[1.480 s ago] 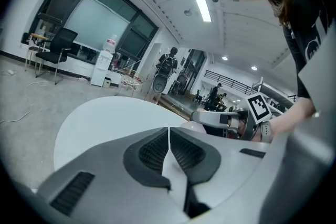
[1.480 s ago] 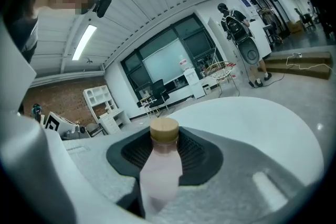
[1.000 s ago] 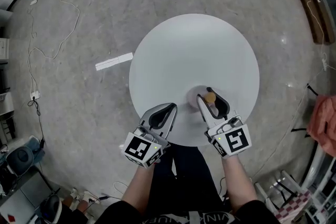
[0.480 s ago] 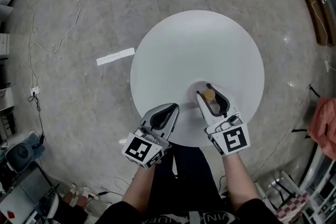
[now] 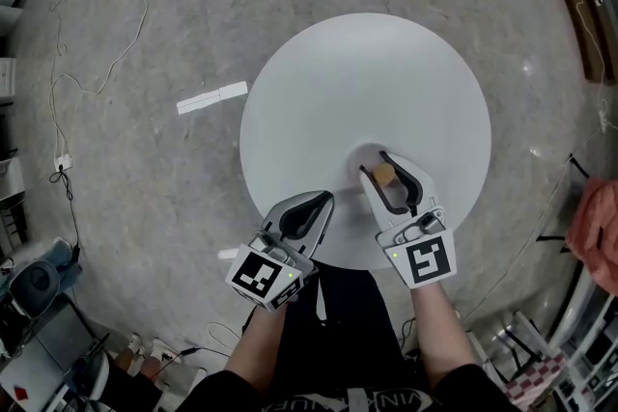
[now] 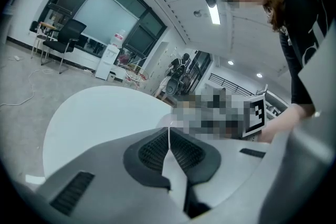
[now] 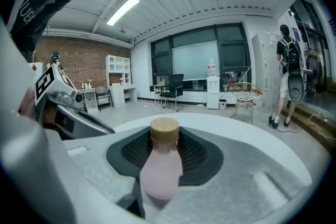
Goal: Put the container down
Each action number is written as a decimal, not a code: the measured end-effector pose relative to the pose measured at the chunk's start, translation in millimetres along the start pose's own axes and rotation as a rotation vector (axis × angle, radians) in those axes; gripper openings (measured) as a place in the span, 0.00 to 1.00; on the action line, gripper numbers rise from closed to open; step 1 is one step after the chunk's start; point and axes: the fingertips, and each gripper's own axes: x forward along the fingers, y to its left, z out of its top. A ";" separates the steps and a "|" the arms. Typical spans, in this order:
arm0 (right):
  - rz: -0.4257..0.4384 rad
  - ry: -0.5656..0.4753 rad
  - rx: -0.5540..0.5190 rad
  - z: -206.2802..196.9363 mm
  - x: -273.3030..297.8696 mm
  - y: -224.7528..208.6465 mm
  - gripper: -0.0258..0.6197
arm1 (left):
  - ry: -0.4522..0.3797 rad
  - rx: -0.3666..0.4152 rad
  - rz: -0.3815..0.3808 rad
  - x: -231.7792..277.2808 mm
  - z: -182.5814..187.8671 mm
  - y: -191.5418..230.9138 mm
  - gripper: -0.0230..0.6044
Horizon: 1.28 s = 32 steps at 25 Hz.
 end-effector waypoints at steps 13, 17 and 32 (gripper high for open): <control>-0.015 -0.009 -0.018 -5.6 -3.2 -0.2 0.25 | 0.001 -0.009 0.034 -7.2 -4.0 5.7 0.06; 0.000 -0.022 0.004 -5.0 -2.2 0.5 0.27 | 0.004 -0.013 0.038 -10.2 -7.2 5.6 0.06; -0.106 0.003 0.042 -12.3 -22.1 -6.0 0.42 | 0.006 -0.002 0.044 -35.0 -17.1 -2.5 0.06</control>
